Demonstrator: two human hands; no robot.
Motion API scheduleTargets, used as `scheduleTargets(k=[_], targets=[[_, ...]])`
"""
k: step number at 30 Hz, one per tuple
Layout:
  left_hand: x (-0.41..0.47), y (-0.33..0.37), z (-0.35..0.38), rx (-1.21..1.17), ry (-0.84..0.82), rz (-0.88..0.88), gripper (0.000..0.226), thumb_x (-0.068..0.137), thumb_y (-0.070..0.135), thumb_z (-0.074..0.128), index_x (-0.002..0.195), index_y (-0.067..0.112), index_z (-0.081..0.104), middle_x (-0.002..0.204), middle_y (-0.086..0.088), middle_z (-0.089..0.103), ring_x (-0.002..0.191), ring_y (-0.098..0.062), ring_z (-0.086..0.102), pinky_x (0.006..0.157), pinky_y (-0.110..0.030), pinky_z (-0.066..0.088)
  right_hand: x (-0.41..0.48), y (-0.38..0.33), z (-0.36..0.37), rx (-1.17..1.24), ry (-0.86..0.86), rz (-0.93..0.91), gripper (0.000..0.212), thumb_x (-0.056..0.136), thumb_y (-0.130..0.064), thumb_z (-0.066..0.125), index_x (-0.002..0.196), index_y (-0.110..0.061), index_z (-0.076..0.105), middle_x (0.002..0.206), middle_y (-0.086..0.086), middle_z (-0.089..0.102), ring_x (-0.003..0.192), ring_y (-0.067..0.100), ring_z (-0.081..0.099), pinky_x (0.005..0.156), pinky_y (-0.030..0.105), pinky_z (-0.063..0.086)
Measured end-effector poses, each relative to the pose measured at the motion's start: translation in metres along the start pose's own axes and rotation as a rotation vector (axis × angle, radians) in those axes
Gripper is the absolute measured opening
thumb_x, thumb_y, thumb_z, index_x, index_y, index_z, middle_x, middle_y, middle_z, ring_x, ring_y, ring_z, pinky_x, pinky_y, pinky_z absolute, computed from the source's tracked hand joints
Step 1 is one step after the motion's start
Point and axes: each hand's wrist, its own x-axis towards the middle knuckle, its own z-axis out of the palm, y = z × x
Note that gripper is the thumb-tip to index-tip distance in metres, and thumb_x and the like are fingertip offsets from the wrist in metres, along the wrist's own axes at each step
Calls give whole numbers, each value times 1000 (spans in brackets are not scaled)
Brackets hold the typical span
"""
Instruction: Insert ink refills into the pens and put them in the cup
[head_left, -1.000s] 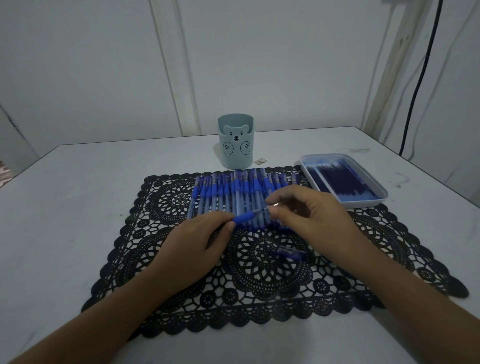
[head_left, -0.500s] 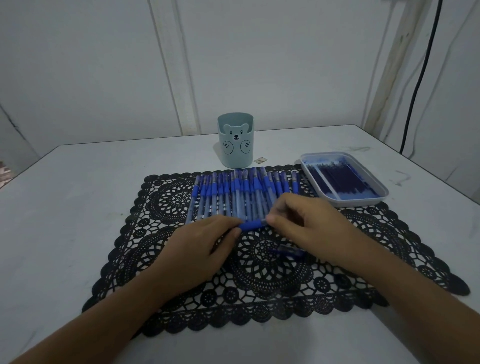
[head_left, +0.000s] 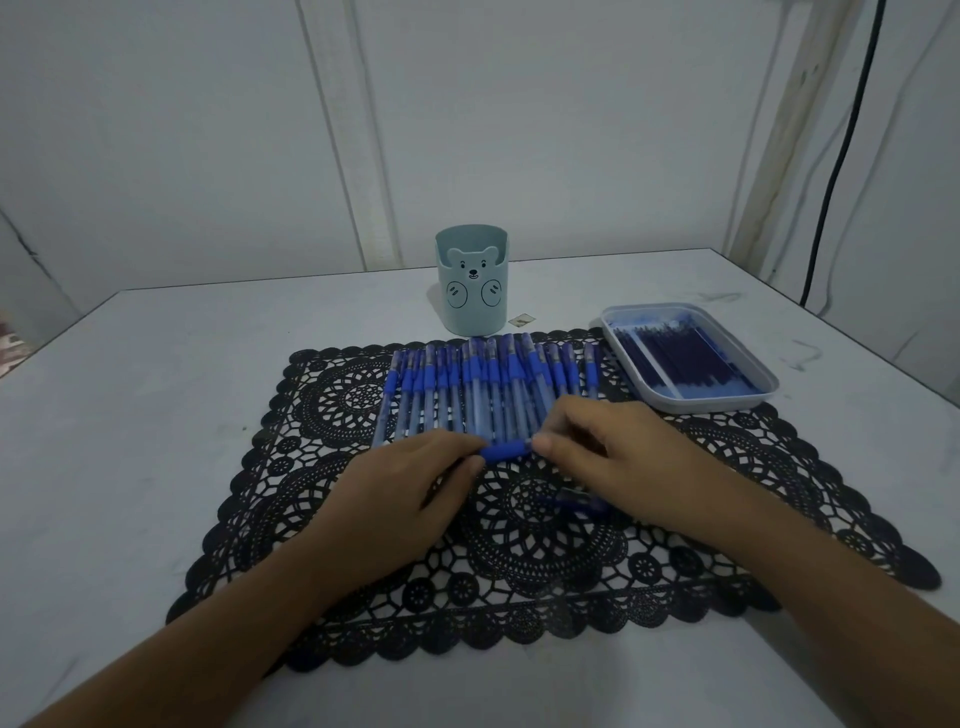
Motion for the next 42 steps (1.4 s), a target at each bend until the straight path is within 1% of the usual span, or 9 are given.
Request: scheduleTargets(k=[2,6,10,15,21,27,33,38,42], targets=[[0,0,0,4,-1,8,32,92,40,35,107,26,59,74,34,39,64,18,44,58,0,36,1,0,1,15,20,10,24,89,-42,41,73,-28,51,61,-5,54,53,9,47,52,20,38],[-1,-1,1,-8,8,5,33,92,41,35,107,25,59,80,27,49,69,9,49,64,-1,38,0,1,1,28,-6,-10,7,90,-34,49,84,-30,49,63,-8,51,54,2,46,52,18,37],[-1,-1,0,-15,13,13,37,93,44,33,107,24,61,82,29,45,70,19,45,67,3,34,1,3,2,6,29,5,21,91,-32,47,71,-27,51,60,-4,53,54,4,45,51,20,37],[-1,1,-1,-15,14,27,41,94,46,31,107,22,62,85,25,50,73,7,49,63,0,37,2,4,3,-26,48,9,32,93,-33,44,64,-22,51,52,-6,47,51,4,45,51,18,36],[1,0,-1,9,23,-45,38,89,46,33,104,26,62,75,30,47,70,10,50,54,-4,33,-1,5,-15,-195,-36,102,58,70,-71,25,79,-22,57,60,-8,52,49,1,43,50,12,35],[2,-2,0,-27,52,-77,41,88,46,32,102,23,63,70,32,44,77,18,49,63,-2,38,-3,9,-16,-406,-305,49,26,79,-52,58,89,-28,56,76,-11,54,66,2,49,57,15,36],[2,-1,-1,-31,41,-73,41,88,45,32,102,22,63,69,29,45,78,13,51,68,-2,37,-1,11,-19,-208,-94,26,10,83,-36,60,86,-28,54,83,-12,61,78,0,56,71,17,48],[2,-2,-1,-12,30,-72,40,88,46,31,102,25,62,68,30,44,75,14,50,58,-5,37,3,10,-19,-26,93,57,10,80,-32,65,84,-37,56,81,-15,60,73,-7,54,62,5,41],[2,-2,-1,-6,31,-68,39,89,45,31,102,25,62,69,31,43,75,14,49,58,-4,37,3,7,-18,94,154,67,11,85,-23,62,94,-30,62,67,-14,54,58,-7,50,56,5,38]])
